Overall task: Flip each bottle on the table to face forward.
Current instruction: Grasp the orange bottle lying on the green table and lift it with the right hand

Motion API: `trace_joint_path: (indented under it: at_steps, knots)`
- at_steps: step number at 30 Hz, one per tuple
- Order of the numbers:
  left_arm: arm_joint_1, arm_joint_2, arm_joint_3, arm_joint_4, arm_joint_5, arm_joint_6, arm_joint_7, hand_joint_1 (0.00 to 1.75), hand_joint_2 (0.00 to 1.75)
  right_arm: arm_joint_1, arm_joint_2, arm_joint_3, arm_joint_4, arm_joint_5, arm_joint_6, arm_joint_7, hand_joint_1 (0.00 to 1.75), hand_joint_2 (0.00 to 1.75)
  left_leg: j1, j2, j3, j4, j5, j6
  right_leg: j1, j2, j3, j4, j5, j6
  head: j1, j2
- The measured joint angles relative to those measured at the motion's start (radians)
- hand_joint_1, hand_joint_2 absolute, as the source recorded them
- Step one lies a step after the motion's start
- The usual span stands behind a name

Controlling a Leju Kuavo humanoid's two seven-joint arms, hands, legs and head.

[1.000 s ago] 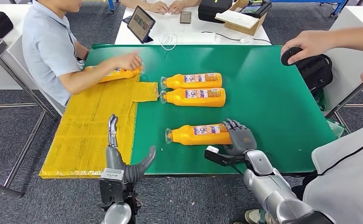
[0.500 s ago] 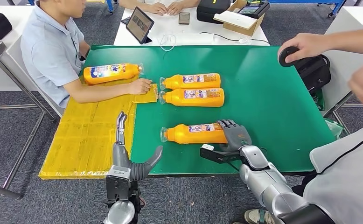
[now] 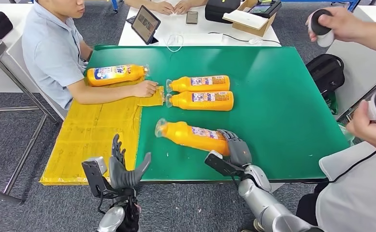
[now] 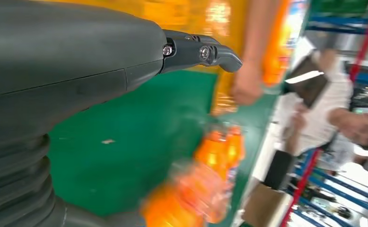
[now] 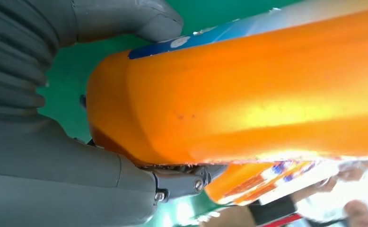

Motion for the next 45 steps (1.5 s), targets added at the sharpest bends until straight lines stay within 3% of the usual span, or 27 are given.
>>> trace_joint_path:
  at_steps: [6, 11, 15, 19, 29, 41, 42, 45]
  knots:
    - [0.020, 0.026, 0.001, 0.029, 0.021, -0.040, -0.006, 0.00, 1.75, 0.071, 0.014, -0.052, -0.101, -0.171, -0.001, -0.064, 1.75, 1.75, -0.001, -0.002, -0.007, 0.000, 0.000, 0.000, 0.000, -0.001, -0.006, 0.000, 0.000, 0.000, 0.000, 0.000]
    - [0.033, 0.061, -0.054, 0.035, -0.037, -0.173, -0.015, 0.00, 1.75, 0.139, 0.022, -0.064, -0.234, -0.276, 0.033, -0.077, 1.74, 1.75, -0.001, -0.002, -0.010, 0.000, 0.000, 0.000, 0.000, -0.001, -0.009, 0.000, 0.000, 0.000, 0.000, 0.000]
    - [0.035, 0.090, -0.124, 0.038, -0.119, -0.311, -0.043, 0.00, 1.75, 0.184, 0.037, -0.028, -0.338, -0.301, 0.082, -0.079, 1.73, 1.75, 0.000, -0.001, -0.011, 0.000, 0.000, 0.000, 0.000, 0.000, -0.010, 0.000, 0.000, 0.000, 0.000, 0.000]
    - [0.031, 0.096, -0.148, 0.046, -0.113, -0.386, -0.019, 0.00, 1.75, 0.216, 0.065, 0.051, -0.411, -0.296, 0.099, -0.080, 1.72, 1.75, 0.000, -0.001, -0.011, 0.000, 0.000, 0.000, 0.000, 0.000, -0.011, 0.000, 0.000, 0.000, 0.000, 0.000]
    - [0.002, 0.079, -0.138, 0.039, -0.018, -0.394, 0.014, 0.00, 1.75, 0.259, 0.158, 0.272, -0.439, -0.320, 0.100, -0.080, 1.73, 1.75, 0.000, -0.001, -0.011, 0.000, 0.000, 0.000, 0.000, 0.000, -0.011, 0.000, 0.000, 0.000, 0.000, 0.000]
    - [0.028, 0.066, -0.108, -0.057, 0.197, -0.397, 0.068, 0.00, 1.75, 0.260, 0.185, 0.404, -0.404, -0.391, 0.086, -0.079, 1.74, 1.75, 0.000, -0.001, -0.011, 0.000, 0.000, 0.000, 0.000, 0.000, -0.012, 0.000, 0.000, 0.000, 0.000, 0.000]
    - [0.032, 0.067, -0.105, -0.063, 0.208, -0.398, 0.072, 0.24, 1.75, 0.257, 0.185, 0.409, -0.399, -0.391, 0.086, -0.079, 1.74, 1.75, 0.000, -0.001, -0.011, 0.000, 0.000, 0.000, 0.000, 0.000, -0.012, 0.000, 0.000, 0.000, 0.000, 0.000]
    - [0.040, 0.068, -0.097, -0.074, 0.226, -0.399, 0.078, 1.48, 1.75, 0.250, 0.187, 0.418, -0.388, -0.391, 0.084, -0.080, 1.74, 1.75, 0.000, -0.001, -0.011, 0.000, 0.000, 0.000, 0.000, 0.000, -0.012, 0.000, 0.000, 0.000, 0.000, 0.000]
